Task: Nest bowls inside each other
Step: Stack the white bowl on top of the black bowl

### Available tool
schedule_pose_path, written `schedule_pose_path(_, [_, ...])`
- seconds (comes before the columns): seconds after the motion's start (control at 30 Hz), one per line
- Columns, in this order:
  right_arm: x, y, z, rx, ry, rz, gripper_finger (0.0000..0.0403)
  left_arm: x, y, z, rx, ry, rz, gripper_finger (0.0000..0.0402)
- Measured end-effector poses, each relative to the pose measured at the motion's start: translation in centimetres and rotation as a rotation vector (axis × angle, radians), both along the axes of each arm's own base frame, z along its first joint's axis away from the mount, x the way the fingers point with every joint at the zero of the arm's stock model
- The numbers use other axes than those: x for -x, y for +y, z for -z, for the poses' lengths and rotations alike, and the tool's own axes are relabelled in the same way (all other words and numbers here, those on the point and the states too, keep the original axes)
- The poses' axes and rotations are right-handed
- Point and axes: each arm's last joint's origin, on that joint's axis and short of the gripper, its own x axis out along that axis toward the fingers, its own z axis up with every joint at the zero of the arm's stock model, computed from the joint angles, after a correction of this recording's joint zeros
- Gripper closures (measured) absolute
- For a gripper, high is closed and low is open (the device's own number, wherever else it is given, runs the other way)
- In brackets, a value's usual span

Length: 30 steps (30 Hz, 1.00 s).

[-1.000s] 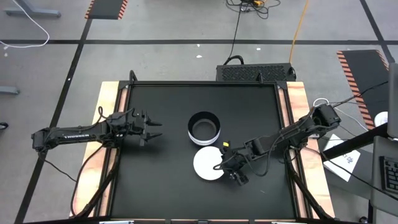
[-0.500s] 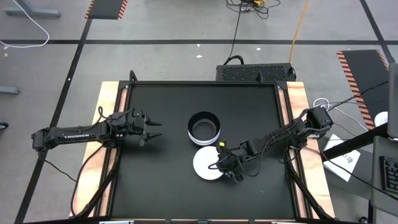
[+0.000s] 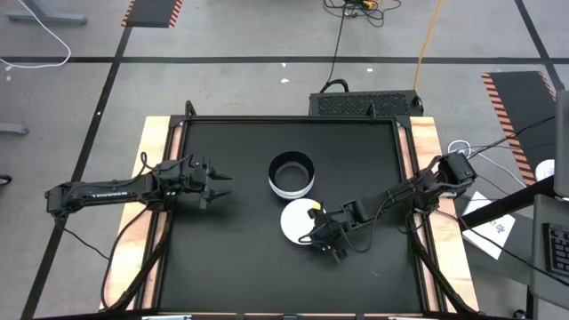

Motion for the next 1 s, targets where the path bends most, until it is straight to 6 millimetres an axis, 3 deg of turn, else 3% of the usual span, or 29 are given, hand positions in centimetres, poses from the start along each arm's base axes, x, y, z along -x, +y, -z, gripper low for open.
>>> schedule_pose_path(0.3, [0.6, 1.8, -1.1, 0.061, -0.094, -0.071, 0.04, 0.0, 0.0, 0.0, 0.0, 0.0, 0.0, 0.0183])
schedule_pose_path(0.6, [2.9, 2.8, -6.7, 0.089, -0.353, -0.13, 0.0402, 0.0, 0.0, 0.0, -0.001, 0.0, 0.0, 0.0183])
schedule_pose_path(0.8, [6.0, 0.2, -8.2, 0.08, -0.482, -0.064, 0.0402, 0.0, 0.0, 0.0, -0.001, 0.003, 0.0, 0.0183])
schedule_pose_path(1.0, [9.5, -3.2, -6.2, 0.009, -0.633, 0.052, 0.0402, 0.0, 0.0, 0.2, 0.001, 0.016, 0.001, 0.0183])
